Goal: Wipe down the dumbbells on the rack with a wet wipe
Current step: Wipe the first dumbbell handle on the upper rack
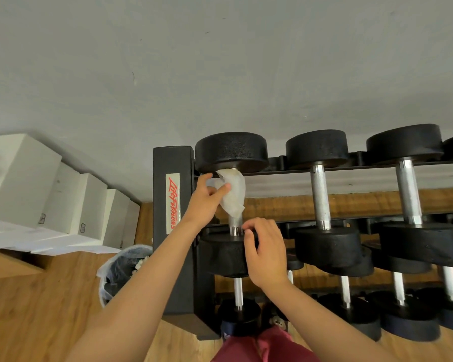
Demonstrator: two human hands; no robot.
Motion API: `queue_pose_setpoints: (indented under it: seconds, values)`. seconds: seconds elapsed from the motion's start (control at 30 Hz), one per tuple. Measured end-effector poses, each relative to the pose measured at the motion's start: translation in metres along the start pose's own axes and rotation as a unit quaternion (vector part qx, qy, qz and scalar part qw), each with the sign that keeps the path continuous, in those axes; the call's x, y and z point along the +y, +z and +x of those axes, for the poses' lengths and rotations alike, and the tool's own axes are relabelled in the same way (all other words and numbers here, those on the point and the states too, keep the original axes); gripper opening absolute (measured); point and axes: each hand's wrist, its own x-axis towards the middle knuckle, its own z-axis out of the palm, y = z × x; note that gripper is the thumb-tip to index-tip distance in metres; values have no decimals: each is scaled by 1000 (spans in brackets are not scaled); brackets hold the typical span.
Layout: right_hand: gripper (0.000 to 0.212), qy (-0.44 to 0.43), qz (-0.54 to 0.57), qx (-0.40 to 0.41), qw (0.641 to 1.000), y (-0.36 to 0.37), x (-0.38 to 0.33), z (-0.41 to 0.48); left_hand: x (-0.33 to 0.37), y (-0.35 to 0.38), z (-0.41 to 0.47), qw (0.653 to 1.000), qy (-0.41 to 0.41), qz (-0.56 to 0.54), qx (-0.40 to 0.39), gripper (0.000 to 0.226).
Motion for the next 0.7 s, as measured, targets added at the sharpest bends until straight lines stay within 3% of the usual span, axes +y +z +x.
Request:
queue_pose_setpoints:
  seconds: [0.1, 0.2, 0.33, 0.43, 0.53, 0.6, 0.7]
  values:
    - [31, 3, 2, -1, 1000, 0, -1, 0, 5, 15, 5, 999, 27, 36, -30, 41]
    - [29, 1, 4, -2, 1000, 0, -1, 0, 11, 34, 15, 1000, -7, 9, -21, 52]
    - [30, 1, 9, -2, 1000, 1, 0, 1, 6, 37, 22, 998, -36, -40, -29, 49]
    - [30, -3, 13, -1, 1000, 1, 1, 0, 0, 23, 12, 991, -41, 70, -106, 59]
    - [31, -4, 16, 3, 1000, 0, 0, 0, -6, 12, 3, 970, -51, 174, -160, 45]
    - [31, -7, 15, 5, 1000, 0, 1, 0, -5, 9, 5, 975, -44, 135, -171, 51]
    - [31, -7, 10, 2, 1000, 0, 1, 0, 5, 21, 17, 993, -49, 11, -103, 64]
